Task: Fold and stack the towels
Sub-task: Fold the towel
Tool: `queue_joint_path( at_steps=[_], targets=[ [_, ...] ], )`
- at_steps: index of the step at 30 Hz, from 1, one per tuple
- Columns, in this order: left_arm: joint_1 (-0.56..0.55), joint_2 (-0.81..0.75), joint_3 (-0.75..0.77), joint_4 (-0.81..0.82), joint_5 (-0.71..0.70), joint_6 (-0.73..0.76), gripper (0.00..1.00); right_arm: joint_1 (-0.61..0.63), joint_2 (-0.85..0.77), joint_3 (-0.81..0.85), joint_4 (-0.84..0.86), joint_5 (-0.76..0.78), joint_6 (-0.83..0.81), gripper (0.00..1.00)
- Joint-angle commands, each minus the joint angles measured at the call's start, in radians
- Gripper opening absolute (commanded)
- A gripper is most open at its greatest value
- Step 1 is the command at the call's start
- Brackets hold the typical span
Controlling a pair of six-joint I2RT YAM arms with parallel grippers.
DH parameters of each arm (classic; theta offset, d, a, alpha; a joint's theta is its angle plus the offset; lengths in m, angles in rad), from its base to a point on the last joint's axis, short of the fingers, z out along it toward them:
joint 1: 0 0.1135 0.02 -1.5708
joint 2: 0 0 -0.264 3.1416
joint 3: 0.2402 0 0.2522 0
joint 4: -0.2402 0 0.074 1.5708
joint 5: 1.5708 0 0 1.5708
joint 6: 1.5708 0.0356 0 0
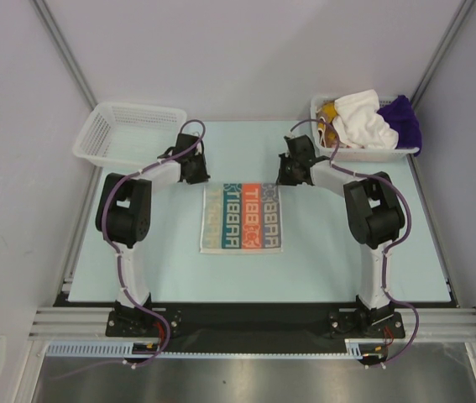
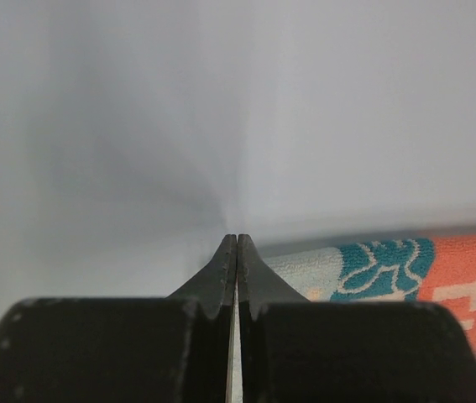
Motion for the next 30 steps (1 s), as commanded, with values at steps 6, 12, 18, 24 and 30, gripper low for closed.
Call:
queue_joint_path(
  at_steps=[6, 12, 18, 24, 30],
  targets=[
    [-0.008, -0.058, 0.084, 0.028, 0.021, -0.022, 0.0, -0.019, -0.053, 0.047, 0.035, 0.008, -0.012, 0.0],
    [-0.009, -0.068, 0.104, -0.054, -0.043, -0.042, 0.3, -0.019, -0.05, 0.04, 0.038, 0.0, -0.011, 0.01],
    [-0.032, -0.062, 0.102, -0.136, -0.12, -0.03, 0.47, -0.018, -0.046, 0.037, 0.041, -0.008, -0.011, 0.02],
    [-0.032, -0.004, 0.125, -0.17, -0.106, -0.016, 0.4, -0.018, -0.041, 0.033, 0.043, -0.012, -0.008, 0.03],
    [-0.032, 0.039, 0.168, -0.189, -0.072, -0.008, 0.32, -0.021, -0.03, 0.039, 0.04, -0.02, -0.015, 0.05]
  ],
)
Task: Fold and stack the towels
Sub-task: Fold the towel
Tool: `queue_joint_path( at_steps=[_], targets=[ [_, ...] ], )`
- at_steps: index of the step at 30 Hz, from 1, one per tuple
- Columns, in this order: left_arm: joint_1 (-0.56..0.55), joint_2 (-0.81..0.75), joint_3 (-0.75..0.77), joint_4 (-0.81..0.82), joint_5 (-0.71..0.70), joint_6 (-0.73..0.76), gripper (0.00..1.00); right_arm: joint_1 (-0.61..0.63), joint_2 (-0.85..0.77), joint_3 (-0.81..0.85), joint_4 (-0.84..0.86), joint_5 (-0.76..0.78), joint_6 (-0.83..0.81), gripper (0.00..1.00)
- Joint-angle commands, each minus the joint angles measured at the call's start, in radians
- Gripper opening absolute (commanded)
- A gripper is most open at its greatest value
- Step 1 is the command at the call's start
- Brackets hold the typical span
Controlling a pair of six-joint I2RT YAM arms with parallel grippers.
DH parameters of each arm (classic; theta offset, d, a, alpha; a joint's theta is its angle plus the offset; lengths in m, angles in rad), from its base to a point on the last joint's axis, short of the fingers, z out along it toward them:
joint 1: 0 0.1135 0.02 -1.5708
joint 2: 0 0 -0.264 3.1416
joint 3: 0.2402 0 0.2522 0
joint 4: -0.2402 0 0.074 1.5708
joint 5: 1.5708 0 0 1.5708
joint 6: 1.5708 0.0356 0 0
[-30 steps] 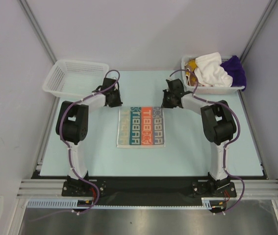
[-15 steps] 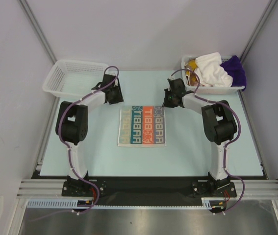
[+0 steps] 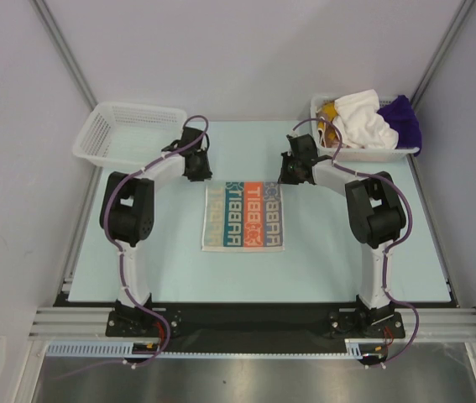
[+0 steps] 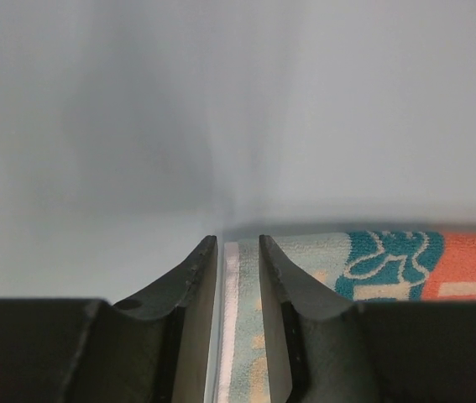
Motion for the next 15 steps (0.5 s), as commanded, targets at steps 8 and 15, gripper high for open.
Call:
queue_joint_path(
  at_steps=[8, 15],
  targets=[
    [-0.004, 0.016, 0.045, -0.041, 0.023, 0.035, 0.36, -0.006, -0.024, 0.035, 0.03, -0.022, -0.023, 0.09],
    [-0.004, 0.059, 0.06, -0.044, 0.032, 0.044, 0.38, -0.007, -0.015, 0.04, 0.028, -0.028, -0.021, 0.1]
  ],
)
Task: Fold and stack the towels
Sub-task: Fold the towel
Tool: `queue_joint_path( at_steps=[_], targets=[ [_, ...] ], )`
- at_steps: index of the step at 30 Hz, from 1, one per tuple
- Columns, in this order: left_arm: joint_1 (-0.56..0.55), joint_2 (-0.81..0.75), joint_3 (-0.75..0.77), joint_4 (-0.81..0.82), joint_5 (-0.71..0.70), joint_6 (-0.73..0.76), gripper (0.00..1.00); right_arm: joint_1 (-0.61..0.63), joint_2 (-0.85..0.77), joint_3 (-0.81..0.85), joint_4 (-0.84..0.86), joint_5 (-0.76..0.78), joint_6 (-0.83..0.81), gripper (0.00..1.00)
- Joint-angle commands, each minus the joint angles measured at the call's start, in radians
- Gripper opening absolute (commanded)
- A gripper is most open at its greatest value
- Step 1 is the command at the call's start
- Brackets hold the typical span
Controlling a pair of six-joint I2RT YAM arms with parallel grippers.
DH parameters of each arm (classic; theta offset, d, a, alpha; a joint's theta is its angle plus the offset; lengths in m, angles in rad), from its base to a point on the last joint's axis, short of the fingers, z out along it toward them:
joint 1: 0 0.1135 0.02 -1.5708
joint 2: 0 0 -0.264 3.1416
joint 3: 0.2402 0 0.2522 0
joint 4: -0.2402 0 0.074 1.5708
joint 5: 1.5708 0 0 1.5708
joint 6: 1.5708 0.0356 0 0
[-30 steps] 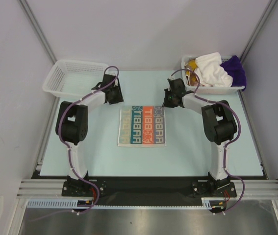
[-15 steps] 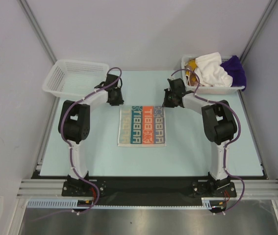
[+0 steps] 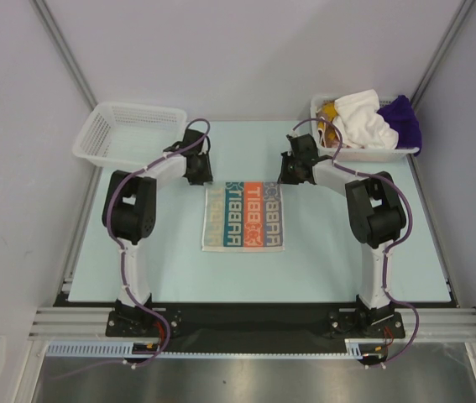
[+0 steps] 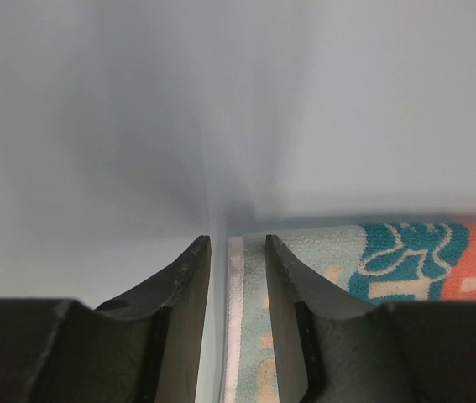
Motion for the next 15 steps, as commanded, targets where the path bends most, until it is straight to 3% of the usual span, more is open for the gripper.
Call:
queue_joint_path(
  at_steps=[1, 5, 8, 9, 10, 15],
  targets=[
    [-0.004, 0.035, 0.045, -0.009, 0.014, 0.024, 0.38, -0.005, -0.012, 0.042, 0.027, -0.012, -0.019, 0.1],
    [-0.004, 0.047, 0.046, 0.001, 0.043, 0.02, 0.31, -0.005, -0.002, 0.045, 0.025, -0.014, -0.018, 0.12],
    [-0.007, 0.048, 0.046, 0.004, 0.044, 0.016, 0.18, -0.005, 0.005, 0.046, 0.024, -0.018, -0.019, 0.16],
    [-0.007, 0.048, 0.046, 0.006, 0.041, 0.015, 0.06, -0.005, 0.007, 0.045, 0.025, -0.02, -0.018, 0.16],
    [-0.008, 0.048, 0.047, 0.009, 0.041, 0.015, 0.04, -0.005, 0.007, 0.043, 0.025, -0.02, -0.018, 0.16],
    [-0.01, 0.038, 0.055, 0.015, 0.029, 0.018, 0.0, -0.008, 0.008, 0.048, 0.03, -0.018, -0.016, 0.03]
  ],
)
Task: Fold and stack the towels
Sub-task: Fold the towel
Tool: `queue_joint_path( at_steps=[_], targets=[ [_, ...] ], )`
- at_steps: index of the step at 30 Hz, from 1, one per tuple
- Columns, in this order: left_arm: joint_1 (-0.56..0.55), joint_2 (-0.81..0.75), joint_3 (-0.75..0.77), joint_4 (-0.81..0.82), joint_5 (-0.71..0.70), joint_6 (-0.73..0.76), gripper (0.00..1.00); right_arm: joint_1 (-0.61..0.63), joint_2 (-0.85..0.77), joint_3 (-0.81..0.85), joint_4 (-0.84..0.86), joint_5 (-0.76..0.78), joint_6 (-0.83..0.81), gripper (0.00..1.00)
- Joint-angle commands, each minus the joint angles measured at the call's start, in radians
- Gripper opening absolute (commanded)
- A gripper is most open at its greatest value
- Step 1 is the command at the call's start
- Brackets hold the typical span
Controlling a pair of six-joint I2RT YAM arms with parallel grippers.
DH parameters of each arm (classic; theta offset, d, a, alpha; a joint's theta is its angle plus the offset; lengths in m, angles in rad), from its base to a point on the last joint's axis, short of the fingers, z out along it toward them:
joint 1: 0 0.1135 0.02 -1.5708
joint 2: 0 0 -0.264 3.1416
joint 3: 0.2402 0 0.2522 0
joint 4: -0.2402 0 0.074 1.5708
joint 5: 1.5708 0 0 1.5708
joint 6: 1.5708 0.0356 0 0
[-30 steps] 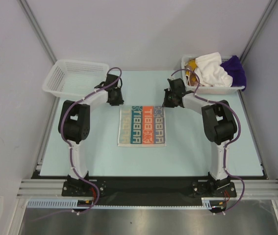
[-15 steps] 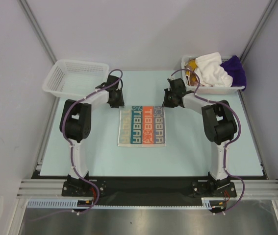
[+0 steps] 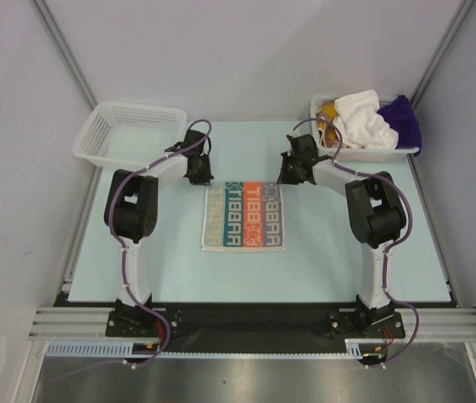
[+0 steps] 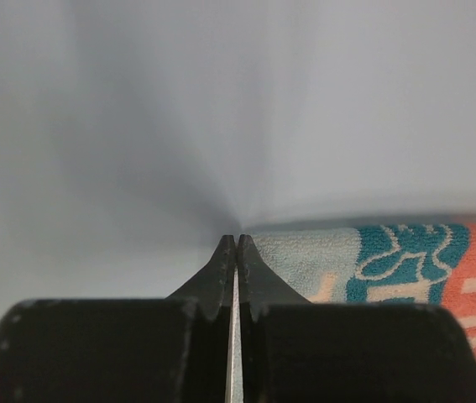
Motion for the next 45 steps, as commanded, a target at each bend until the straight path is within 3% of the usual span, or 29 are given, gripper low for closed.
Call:
queue_joint_path(
  at_steps=[1, 11, 26, 33, 45],
  targets=[
    [-0.008, 0.001, 0.039, 0.022, 0.0, 0.01, 0.0, -0.007, 0.005, 0.051, 0.029, -0.012, -0.015, 0.02],
    [-0.008, -0.133, -0.066, 0.187, 0.024, 0.001, 0.0, -0.014, -0.07, -0.026, 0.138, 0.003, -0.017, 0.0],
    [-0.008, -0.281, -0.337, 0.439, 0.077, -0.019, 0.0, -0.011, -0.216, -0.27, 0.333, 0.016, 0.006, 0.0],
    [-0.008, -0.381, -0.538, 0.65, 0.07, -0.022, 0.0, -0.007, -0.265, -0.363, 0.396, 0.025, 0.022, 0.01],
    [-0.011, -0.521, -0.722, 0.759, 0.058, -0.02, 0.0, 0.038, -0.359, -0.515, 0.479, 0.083, 0.043, 0.02]
  ],
)
